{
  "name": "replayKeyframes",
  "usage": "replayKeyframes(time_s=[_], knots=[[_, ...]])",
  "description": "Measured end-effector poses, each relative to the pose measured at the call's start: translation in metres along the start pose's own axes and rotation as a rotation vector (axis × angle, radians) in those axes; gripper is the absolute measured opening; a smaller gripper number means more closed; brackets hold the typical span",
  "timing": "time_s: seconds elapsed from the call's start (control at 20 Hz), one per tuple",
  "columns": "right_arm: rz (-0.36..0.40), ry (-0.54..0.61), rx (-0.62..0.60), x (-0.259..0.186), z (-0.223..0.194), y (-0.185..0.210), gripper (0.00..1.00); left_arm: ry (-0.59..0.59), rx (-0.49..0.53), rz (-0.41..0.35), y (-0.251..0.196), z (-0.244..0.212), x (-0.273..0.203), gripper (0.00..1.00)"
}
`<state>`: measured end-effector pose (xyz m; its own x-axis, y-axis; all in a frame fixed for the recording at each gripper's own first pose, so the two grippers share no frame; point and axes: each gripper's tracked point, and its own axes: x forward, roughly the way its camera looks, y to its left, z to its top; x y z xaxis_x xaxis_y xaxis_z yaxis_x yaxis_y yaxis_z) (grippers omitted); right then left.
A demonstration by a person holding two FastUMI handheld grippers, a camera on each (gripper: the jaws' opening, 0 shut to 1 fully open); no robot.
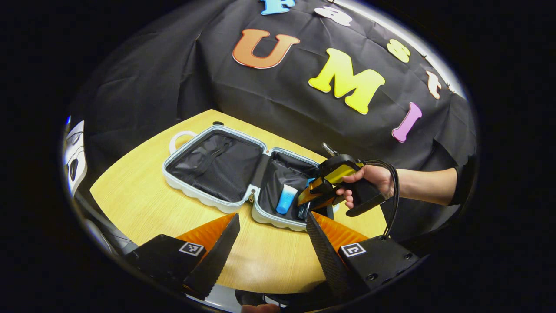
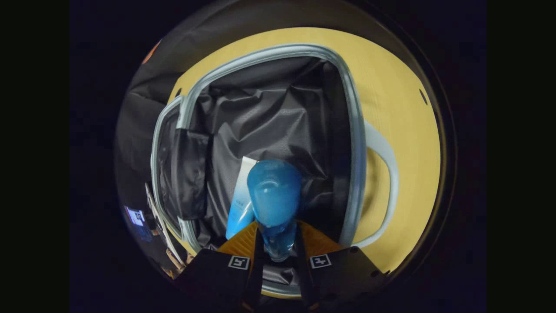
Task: First open the suitcase, pack the skin care products into it, and then close the suitcase.
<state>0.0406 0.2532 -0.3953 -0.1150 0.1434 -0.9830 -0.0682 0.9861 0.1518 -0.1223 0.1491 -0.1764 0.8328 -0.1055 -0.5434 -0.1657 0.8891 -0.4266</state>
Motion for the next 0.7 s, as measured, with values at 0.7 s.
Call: replayKeyframes(time_s=[0.7], knots=[[0.041, -0.082, 0.016, -0.043, -0.032, -0.003, 0.49, -0.033, 0.042, -0.047, 0.011, 0.021, 0.015, 0.98]])
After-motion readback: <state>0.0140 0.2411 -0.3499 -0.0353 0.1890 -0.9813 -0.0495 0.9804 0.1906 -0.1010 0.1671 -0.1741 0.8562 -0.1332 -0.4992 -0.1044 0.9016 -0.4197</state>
